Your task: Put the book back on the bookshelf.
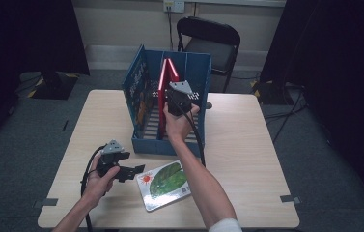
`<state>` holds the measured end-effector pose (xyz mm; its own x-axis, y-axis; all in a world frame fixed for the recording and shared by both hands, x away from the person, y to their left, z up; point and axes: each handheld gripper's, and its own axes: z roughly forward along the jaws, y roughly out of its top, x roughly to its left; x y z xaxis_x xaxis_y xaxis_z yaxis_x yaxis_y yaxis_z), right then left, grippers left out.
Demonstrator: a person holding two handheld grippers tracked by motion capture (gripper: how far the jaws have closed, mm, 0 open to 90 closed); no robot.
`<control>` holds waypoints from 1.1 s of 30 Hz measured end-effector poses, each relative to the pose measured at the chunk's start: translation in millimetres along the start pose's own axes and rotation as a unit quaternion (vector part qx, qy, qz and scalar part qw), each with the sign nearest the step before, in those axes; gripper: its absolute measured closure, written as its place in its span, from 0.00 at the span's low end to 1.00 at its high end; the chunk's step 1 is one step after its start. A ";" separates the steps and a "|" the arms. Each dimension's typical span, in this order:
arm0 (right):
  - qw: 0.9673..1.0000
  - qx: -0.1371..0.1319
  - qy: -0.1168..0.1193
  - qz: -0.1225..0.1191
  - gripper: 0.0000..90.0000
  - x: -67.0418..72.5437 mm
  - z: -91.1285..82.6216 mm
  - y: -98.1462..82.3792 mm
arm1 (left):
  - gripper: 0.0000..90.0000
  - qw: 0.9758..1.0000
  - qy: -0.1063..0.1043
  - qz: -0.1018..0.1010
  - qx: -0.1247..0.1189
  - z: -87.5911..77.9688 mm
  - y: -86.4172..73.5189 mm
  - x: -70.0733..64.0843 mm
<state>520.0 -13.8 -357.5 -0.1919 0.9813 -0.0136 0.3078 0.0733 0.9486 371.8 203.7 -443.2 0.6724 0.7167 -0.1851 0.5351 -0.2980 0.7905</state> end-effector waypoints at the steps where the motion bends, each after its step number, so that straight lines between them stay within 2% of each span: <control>1: 1.000 0.001 0.000 0.001 0.89 0.2 0.3 -2.1 | 0.18 1.000 0.000 0.001 0.001 0.2 0.0 0.0; 8: 1.000 -0.004 0.002 0.002 0.89 1.2 -1.0 -11.0 | 0.18 1.000 0.000 0.001 0.001 0.3 -0.1 -0.1; 11: 1.000 -0.006 0.007 -0.007 0.88 1.1 -4.7 -14.9 | 0.18 1.000 -0.001 0.000 0.000 0.9 -0.1 -1.0; 14: 1.000 -0.003 0.017 0.001 0.88 -0.7 -10.1 -19.3 | 0.18 1.000 -0.001 0.003 0.002 1.9 0.3 -1.6; 20: 1.000 0.003 0.027 -0.007 0.86 0.7 -18.1 -25.5 | 0.18 1.000 -0.001 0.003 0.001 2.0 1.1 -3.2; 23: 0.999 0.007 0.043 -0.006 0.83 -0.3 -21.7 -26.7 | 0.18 1.000 -0.003 0.002 0.002 2.2 1.0 -2.5; 25: 0.999 0.005 0.047 -0.017 0.83 0.3 -26.2 -27.1 | 0.18 1.000 -0.004 0.002 0.002 2.3 0.8 -2.4; 30: 0.998 0.006 0.060 -0.009 0.83 -4.7 -30.0 -27.5 | 0.18 1.000 -0.003 0.002 0.002 3.0 0.9 -3.3; 33: 0.998 0.005 0.067 -0.015 0.80 -3.5 -33.3 -30.2 | 0.18 1.000 -0.003 0.001 0.002 3.3 1.0 -3.7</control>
<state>480.4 -25.3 -375.6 -0.3229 0.9464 0.0016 0.3086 0.1037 0.9455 371.5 198.6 -443.7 0.6772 0.7117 -0.1868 0.5349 -0.3018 0.7892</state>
